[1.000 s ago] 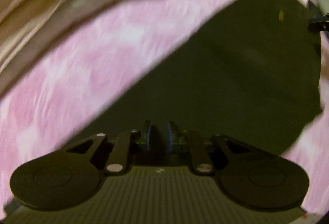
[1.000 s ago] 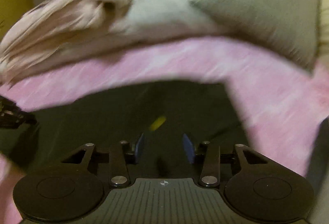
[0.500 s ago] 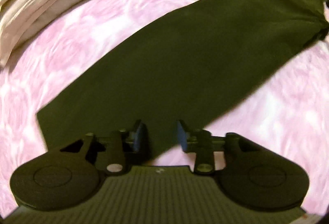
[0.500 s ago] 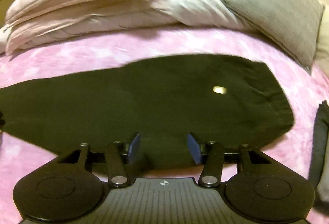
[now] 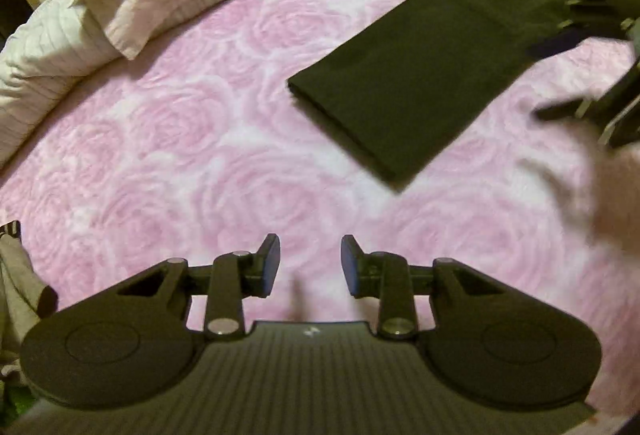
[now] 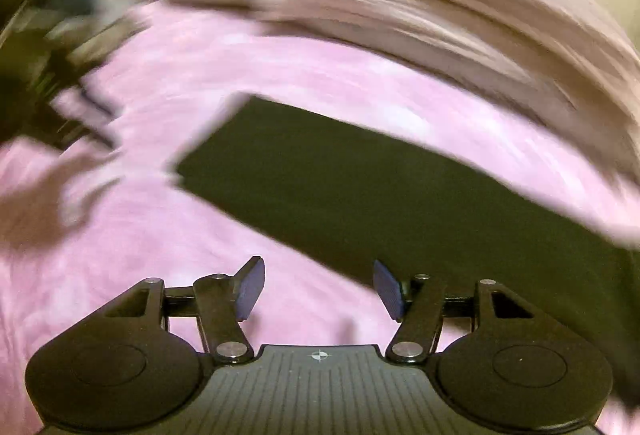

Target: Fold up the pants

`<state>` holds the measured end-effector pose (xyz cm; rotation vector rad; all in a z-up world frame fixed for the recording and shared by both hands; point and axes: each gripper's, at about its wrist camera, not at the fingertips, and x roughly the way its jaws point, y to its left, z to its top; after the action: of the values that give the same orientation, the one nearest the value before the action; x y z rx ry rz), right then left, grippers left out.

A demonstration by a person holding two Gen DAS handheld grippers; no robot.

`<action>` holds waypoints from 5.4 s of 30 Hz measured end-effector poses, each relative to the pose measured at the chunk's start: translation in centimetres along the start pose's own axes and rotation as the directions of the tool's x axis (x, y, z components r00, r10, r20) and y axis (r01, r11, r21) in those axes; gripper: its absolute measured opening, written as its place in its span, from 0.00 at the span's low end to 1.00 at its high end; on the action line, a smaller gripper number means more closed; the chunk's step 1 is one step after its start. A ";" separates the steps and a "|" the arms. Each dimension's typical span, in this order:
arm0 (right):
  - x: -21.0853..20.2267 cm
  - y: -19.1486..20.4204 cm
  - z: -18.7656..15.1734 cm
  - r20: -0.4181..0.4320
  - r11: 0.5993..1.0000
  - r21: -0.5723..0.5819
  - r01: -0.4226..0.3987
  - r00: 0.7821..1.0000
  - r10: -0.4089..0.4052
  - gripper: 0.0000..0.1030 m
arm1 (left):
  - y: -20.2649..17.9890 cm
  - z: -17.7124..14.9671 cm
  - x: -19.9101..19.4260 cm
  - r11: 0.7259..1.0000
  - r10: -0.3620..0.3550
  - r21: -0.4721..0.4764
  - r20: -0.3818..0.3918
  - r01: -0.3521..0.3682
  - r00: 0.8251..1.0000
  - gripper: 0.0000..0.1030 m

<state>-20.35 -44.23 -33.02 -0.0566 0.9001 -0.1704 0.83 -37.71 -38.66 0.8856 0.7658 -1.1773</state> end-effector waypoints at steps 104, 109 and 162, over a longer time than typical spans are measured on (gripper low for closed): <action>-8.7 -32.7 -12.5 0.143 0.261 0.964 -0.041 0.911 -0.386 0.05 | -15.5 24.0 4.0 0.925 -0.229 0.336 0.127 0.175 0.965 0.44; -10.8 -24.1 -2.0 0.286 0.669 0.742 0.042 0.883 -0.371 0.05 | -9.0 20.3 -0.6 0.972 -0.112 0.224 0.176 0.071 0.978 0.44; -9.9 -29.8 -15.2 0.091 0.402 0.914 0.049 0.942 -0.322 0.24 | -21.2 35.2 18.0 0.814 -0.369 0.473 -0.029 0.338 0.929 0.44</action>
<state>-41.94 -71.53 -31.23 0.8525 0.4245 -0.8518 -14.17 -79.82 -41.93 1.1276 0.6116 -1.7677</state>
